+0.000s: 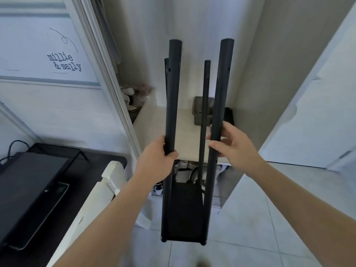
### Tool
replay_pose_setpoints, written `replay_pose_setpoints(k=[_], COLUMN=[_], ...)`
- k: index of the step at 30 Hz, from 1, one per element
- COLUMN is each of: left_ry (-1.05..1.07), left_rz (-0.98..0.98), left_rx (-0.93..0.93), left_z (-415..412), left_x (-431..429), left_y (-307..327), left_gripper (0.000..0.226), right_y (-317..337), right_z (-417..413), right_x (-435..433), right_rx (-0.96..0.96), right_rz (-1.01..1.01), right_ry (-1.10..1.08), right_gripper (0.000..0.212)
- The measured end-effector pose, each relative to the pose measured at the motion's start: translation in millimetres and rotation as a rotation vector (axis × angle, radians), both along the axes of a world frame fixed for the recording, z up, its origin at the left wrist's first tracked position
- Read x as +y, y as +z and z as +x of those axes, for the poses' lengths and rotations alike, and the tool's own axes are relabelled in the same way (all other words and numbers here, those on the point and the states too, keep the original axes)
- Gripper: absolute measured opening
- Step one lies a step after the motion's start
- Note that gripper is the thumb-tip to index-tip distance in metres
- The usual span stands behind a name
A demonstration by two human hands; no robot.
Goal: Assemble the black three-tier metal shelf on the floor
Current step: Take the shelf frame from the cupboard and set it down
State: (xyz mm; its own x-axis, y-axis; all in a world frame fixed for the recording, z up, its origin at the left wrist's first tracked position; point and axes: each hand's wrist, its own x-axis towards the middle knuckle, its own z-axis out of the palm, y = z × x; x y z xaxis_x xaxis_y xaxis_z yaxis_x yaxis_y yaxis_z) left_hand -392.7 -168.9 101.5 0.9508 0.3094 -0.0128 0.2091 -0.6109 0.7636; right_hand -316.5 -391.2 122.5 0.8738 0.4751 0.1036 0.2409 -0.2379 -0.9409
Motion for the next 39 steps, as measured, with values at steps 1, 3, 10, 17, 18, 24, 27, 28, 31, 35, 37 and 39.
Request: replay_pose_setpoints(k=[1, 3, 10, 17, 18, 24, 27, 28, 31, 35, 37, 39], left_ry=[-0.023, -0.076, -0.257, -0.416, -0.433, -0.605, -0.685, -0.703, -0.762, -0.979, -1.087, -1.185], left_rz=[-0.013, -0.028, -0.008, -0.071, -0.082, -0.072, -0.075, -0.074, -0.090, -0.168, -0.270, -0.347], left_rx=[0.013, 0.039, 0.111, 0.296, 0.315, 0.350, 0.391, 0.399, 0.371, 0.322, 0.329, 0.309], left_z=[-10, -29, -97, -152, -157, -171, -180, -183, -194, -211, -221, -231], left_x=[0, 2, 14, -3, -7, -51, -87, -101, -147, -217, -256, -296], left_y=[-1, -6, -46, -104, -110, -135, -138, -137, -126, -95, -75, -58], left_gripper=[0.022, 0.023, 0.017, 0.028, 0.027, 0.016, 0.025, 0.030, 0.041, 0.041, 0.043, 0.041], right_y=[-1, -6, -45, -94, -101, -127, -137, -140, -146, -154, -156, -158], right_z=[-14, -43, -154, -259, -272, -350, -384, -395, -422, -444, -452, -457], right_x=[-1, -2, -2, -19, -24, -55, -75, -82, -105, -141, -160, -180], right_rx=[0.006, 0.016, 0.125, 0.259, 0.278, 0.321, 0.346, 0.353, 0.382, 0.417, 0.416, 0.410], right_rz=[0.007, 0.022, 0.014, -0.052, -0.064, -0.161, -0.193, -0.191, -0.167, -0.129, -0.130, -0.138], right_ry=[-0.011, -0.049, -0.231, -0.389, -0.414, -0.559, -0.666, -0.701, -0.804, -0.933, -0.974, -1.011], right_gripper=[0.034, 0.035, 0.035, 0.040, 0.039, 0.037, 0.034, 0.034, 0.032, 0.033, 0.035, 0.039])
